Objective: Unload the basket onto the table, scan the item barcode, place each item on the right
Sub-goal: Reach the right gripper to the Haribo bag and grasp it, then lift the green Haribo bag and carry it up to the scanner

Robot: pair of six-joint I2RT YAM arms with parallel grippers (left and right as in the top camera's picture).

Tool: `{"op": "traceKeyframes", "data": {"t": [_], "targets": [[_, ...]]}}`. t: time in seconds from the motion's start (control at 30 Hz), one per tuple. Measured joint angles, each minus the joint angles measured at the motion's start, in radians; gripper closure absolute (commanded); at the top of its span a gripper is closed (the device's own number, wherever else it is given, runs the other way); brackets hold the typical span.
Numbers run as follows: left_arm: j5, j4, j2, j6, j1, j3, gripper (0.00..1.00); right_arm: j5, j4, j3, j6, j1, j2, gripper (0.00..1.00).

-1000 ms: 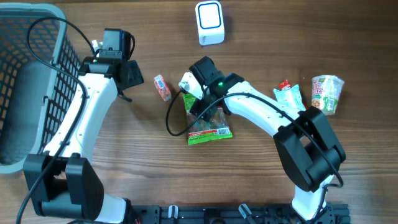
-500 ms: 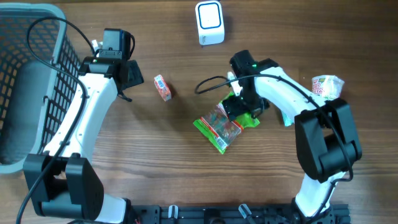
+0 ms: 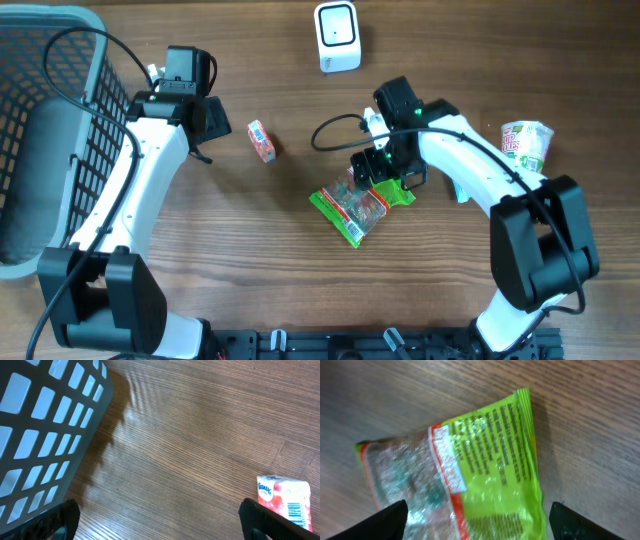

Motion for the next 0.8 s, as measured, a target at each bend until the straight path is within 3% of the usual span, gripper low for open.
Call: {"op": "traceKeyframes", "data": {"t": [0.07, 0.13, 0.17, 0.2, 0.23, 0.27, 0.57, 0.8], "targets": [[0.000, 0.000, 0.000, 0.000, 0.000, 0.000, 0.00, 0.000, 0.063, -0.067, 0.002, 0.000, 0.000, 0.17], [0.000, 0.000, 0.000, 0.000, 0.000, 0.000, 0.00, -0.013, 0.121, -0.124, 0.007, 0.000, -0.005, 0.36], [0.000, 0.000, 0.000, 0.000, 0.000, 0.000, 0.00, -0.024, 0.146, -0.147, 0.012, 0.000, -0.018, 0.47], [0.000, 0.000, 0.000, 0.000, 0.000, 0.000, 0.00, -0.036, 0.167, -0.175, 0.011, 0.000, -0.032, 0.65], [0.000, 0.000, 0.000, 0.000, 0.000, 0.000, 0.00, -0.047, 0.180, -0.196, 0.014, 0.000, -0.042, 0.92], [0.000, 0.000, 0.000, 0.000, 0.000, 0.000, 0.00, -0.061, 0.190, -0.216, 0.013, 0.000, -0.051, 0.96], [0.000, 0.000, 0.000, 0.000, 0.000, 0.000, 0.00, -0.222, 0.092, -0.207, -0.002, -0.074, -0.091, 0.96], [0.000, 0.000, 0.000, 0.000, 0.000, 0.000, 0.00, -0.512, 0.091, -0.171, -0.006, -0.129, -0.344, 0.96]]}}
